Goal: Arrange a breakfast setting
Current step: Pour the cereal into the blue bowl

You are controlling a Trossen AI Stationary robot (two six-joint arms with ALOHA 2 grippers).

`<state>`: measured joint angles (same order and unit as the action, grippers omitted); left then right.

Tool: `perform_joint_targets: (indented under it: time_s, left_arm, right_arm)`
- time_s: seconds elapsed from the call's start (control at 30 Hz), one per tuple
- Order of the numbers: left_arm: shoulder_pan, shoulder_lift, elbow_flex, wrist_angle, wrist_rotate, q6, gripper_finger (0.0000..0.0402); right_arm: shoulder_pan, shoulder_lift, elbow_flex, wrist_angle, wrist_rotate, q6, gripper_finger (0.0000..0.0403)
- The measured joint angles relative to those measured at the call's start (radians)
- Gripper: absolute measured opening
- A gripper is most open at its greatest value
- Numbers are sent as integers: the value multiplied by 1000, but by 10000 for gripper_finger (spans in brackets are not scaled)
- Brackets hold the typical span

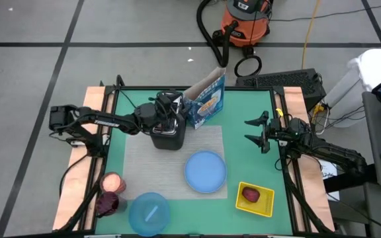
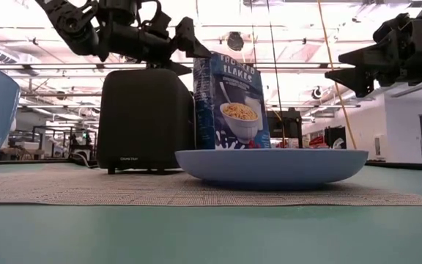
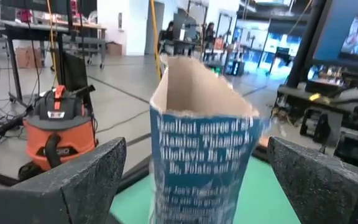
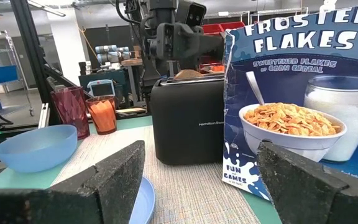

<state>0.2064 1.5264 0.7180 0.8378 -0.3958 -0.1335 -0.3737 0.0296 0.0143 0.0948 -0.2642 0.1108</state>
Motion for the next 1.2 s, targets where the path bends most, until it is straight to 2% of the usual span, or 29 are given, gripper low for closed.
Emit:
perform_joint_targets:
  time_s: [0.43, 1.07, 1.2]
  left_arm:
    - [12, 138, 97, -4, 1, -8, 395]
    - [3, 141, 99, -5, 1, -3, 394]
    - [3, 141, 99, -6, 1, -2, 368]
  right_arm:
    - [0, 4, 0, 0, 0, 0, 299]
    - [0, 4, 0, 0, 0, 0, 299]
    - [0, 4, 0, 0, 0, 0, 299]
